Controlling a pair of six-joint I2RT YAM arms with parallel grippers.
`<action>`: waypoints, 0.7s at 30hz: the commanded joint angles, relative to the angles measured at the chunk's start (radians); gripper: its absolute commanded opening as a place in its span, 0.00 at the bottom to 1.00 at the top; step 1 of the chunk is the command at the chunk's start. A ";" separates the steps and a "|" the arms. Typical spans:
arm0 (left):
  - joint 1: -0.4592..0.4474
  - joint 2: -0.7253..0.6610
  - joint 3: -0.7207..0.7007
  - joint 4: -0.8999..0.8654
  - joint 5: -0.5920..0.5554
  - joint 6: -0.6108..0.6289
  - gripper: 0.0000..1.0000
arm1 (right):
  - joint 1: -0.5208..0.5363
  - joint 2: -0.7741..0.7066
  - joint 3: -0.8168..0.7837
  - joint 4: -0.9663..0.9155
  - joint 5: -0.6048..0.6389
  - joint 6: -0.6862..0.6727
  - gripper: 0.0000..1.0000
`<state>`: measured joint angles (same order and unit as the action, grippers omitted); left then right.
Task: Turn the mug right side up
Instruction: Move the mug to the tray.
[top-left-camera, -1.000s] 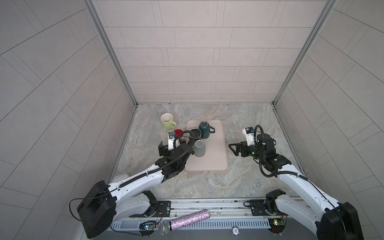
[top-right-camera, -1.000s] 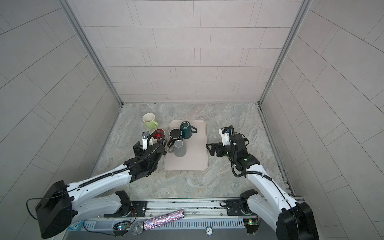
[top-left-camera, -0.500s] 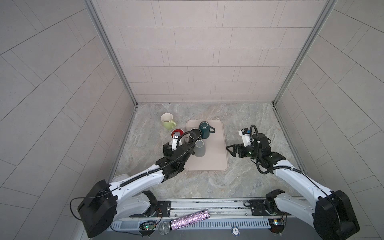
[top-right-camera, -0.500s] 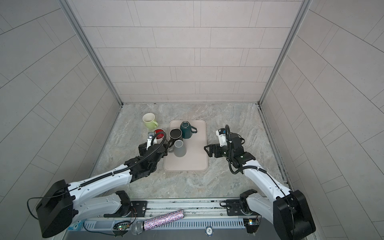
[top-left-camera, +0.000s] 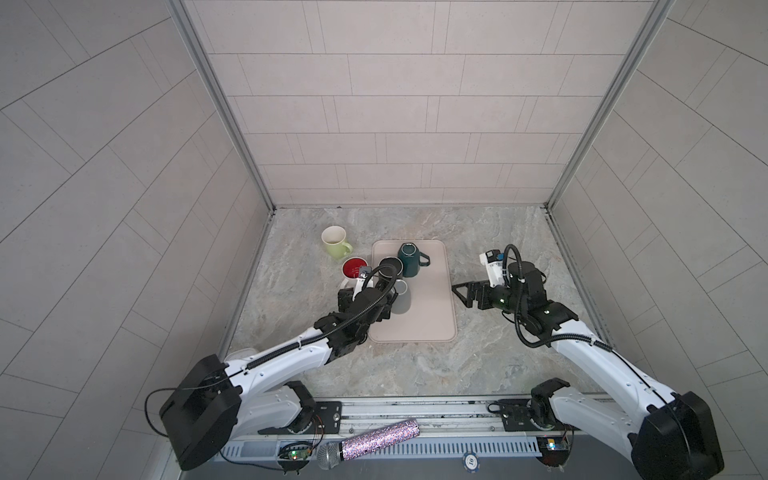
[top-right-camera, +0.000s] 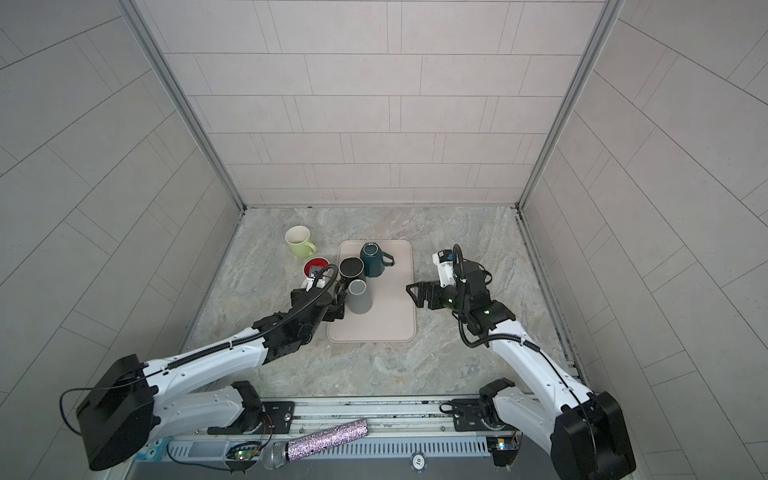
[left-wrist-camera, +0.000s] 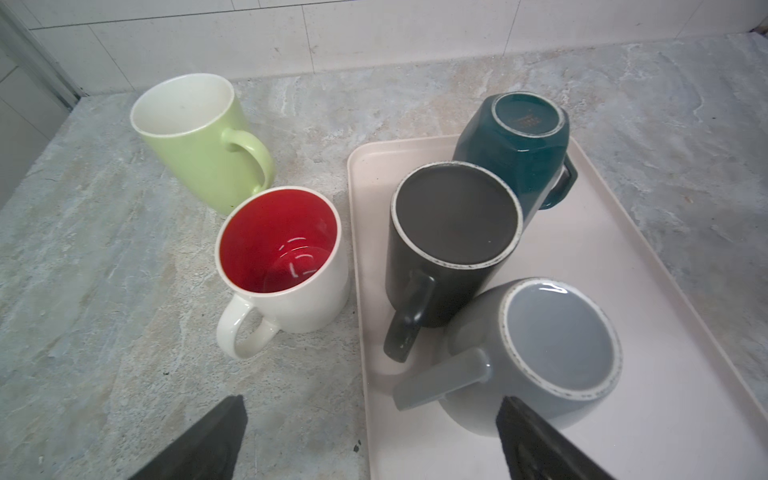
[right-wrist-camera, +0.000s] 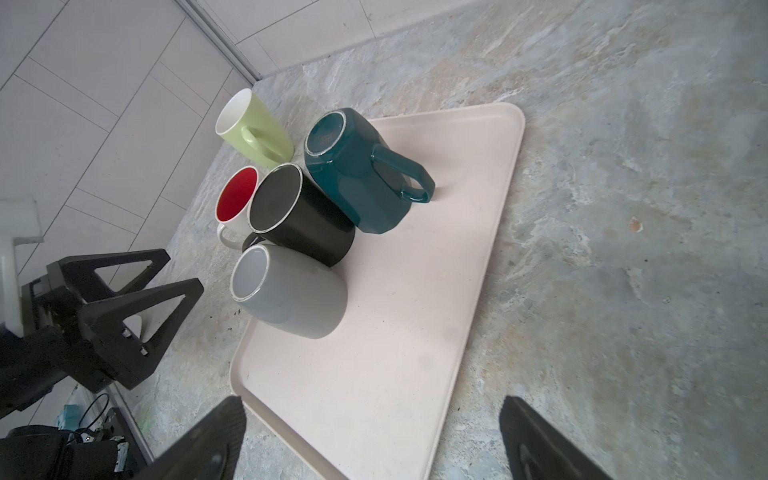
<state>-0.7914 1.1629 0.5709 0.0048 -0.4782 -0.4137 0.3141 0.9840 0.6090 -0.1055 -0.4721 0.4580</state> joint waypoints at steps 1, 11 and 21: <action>0.029 0.022 0.018 0.013 0.117 -0.027 1.00 | 0.002 -0.060 -0.034 -0.029 0.004 0.024 0.97; 0.084 0.067 0.101 -0.085 0.305 -0.019 0.93 | -0.004 -0.113 -0.109 -0.009 -0.006 0.037 0.97; 0.093 0.136 0.109 -0.044 0.475 0.048 0.65 | -0.011 -0.135 -0.147 -0.007 -0.005 0.039 0.97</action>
<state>-0.7025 1.2766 0.6544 -0.0372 -0.0635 -0.4000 0.3065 0.8608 0.4732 -0.1184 -0.4713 0.4873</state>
